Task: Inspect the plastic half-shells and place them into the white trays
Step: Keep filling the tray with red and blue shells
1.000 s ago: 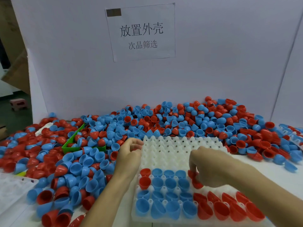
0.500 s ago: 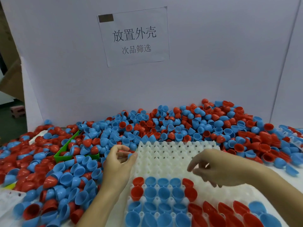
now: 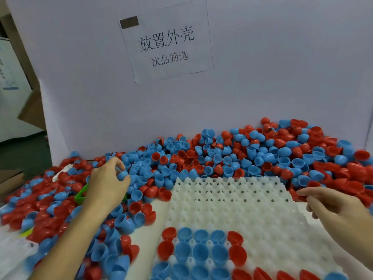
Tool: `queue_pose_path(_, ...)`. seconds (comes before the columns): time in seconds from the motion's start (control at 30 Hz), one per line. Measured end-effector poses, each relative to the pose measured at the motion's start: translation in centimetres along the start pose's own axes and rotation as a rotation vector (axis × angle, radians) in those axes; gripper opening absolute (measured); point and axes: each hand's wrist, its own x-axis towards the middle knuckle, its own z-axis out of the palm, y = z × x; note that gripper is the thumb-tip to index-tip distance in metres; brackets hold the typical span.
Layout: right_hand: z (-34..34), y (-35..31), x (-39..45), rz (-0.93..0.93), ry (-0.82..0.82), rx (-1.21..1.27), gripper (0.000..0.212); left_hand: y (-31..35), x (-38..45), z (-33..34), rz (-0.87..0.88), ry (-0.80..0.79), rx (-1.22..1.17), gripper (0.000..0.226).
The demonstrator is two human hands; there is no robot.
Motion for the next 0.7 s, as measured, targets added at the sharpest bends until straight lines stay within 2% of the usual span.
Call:
queue_pose_path(0.1, 0.4, -0.3, 0.0, -0.053, 0.028, -0.024, 0.034, -0.2, 3.9, 0.3, 0.047, -0.107, 0.156, 0.015)
queue_pose_path(0.23, 0.5, -0.2, 0.0, -0.061, 0.059, -0.052, 0.032, 1.1, 6.0, 1.8, 0.126, -0.288, 0.376, 0.05)
queue_pose_path(0.33, 0.2, 0.1, 0.1, -0.09, 0.082, -0.078, 0.032, 3.3, 5.4, 4.0, 0.348, -0.241, 0.558, 0.054)
queue_pose_path(0.43, 0.1, 0.5, -0.2, -0.138, -0.008, -0.109, 0.031, 7.7, 3.6, 7.2, 0.501, -0.358, 0.352, 0.056)
queue_pose_path(0.57, 0.3, 1.4, -0.3, -0.205, -0.177, -0.185, 0.033, 15.3, 1.8, 12.7, 0.533, -0.623, 0.148, 0.075)
queue_pose_path(0.7, 0.4, 2.2, -0.3, -0.172, -0.223, -0.171, 0.03, 22.7, 2.3, 17.8, 0.486, -0.647, 0.041, 0.09)
